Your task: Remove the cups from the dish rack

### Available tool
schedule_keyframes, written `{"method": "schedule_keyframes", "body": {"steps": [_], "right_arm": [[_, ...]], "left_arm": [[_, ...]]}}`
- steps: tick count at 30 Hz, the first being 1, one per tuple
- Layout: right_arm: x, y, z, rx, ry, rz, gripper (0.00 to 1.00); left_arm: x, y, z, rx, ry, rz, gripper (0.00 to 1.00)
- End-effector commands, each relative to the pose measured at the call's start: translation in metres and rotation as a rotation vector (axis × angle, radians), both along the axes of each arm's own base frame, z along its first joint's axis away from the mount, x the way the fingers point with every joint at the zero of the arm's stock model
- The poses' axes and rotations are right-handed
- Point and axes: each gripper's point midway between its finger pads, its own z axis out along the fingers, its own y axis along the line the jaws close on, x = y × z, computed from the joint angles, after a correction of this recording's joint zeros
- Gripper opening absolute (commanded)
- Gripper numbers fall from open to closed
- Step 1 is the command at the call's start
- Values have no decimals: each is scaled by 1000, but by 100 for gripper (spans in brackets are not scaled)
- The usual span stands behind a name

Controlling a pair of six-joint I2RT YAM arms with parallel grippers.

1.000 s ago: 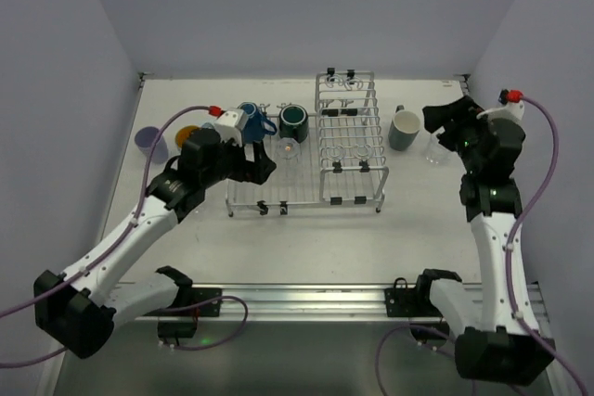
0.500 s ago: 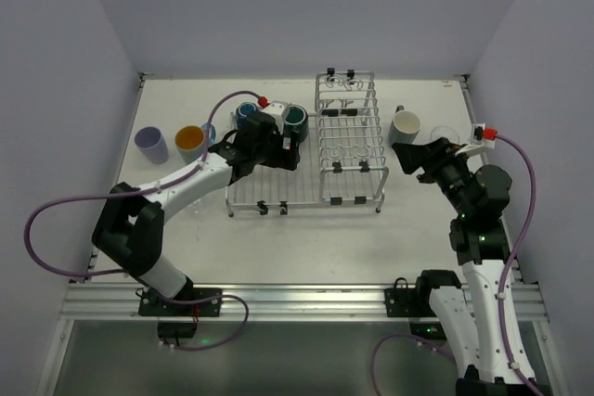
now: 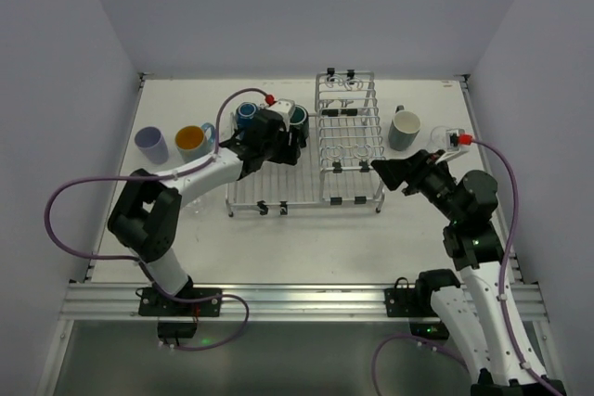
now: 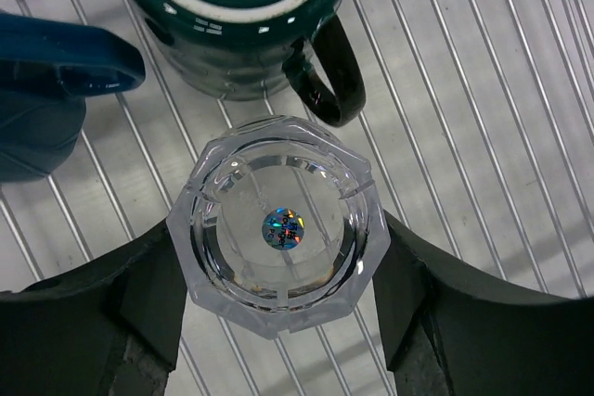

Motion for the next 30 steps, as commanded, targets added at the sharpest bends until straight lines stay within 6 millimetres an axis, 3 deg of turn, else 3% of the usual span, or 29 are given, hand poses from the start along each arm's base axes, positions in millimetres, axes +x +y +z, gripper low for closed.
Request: {"method": "schedule_keyframes", "body": {"steps": [1,2,4,5,7,8,9,10,11,12,14,16,17,22,30], "right_arm": [[-16,14,19,24,-51,77,71],[-19,17,21,35,-53,92,71],[-26,26,31,74,-67,136,71],[-32,33,33,99,-60,169,71],[-35,41,41,125,-87,202,72],[-35,44,43,134,-84,212,72],[-41,53,44,147,-75,254,72],[-39,60,46,153,-72,274,72],[-41,65,48,160,-71,292,72],[-46,76,50,175,-67,323,72],[-49,89,58,194,-84,359,73],[-59,103,70,216,-107,411,74],[-58,110,69,215,-99,426,74],[-79,141,95,244,-154,566,74],[-71,168,114,317,-140,615,72]], "left_arm": [[-4,-2,47,-83,-114,-1,40],[-11,2,72,-121,-160,-1,39],[-27,11,81,-155,-169,3,38],[-37,16,110,-210,-224,2,36],[-56,19,123,-277,-236,-18,34],[-69,23,149,-332,-286,-32,34],[-78,26,153,-363,-284,-32,33],[-89,23,160,-403,-283,-74,32],[-103,26,183,-458,-326,-97,32],[-112,27,183,-494,-309,-107,31],[-135,24,221,-616,-384,-187,31],[-152,20,229,-699,-366,-239,31],[-162,21,244,-746,-397,-264,31],[-186,16,260,-887,-385,-348,31],[-216,15,269,-997,-399,-465,31]]}}
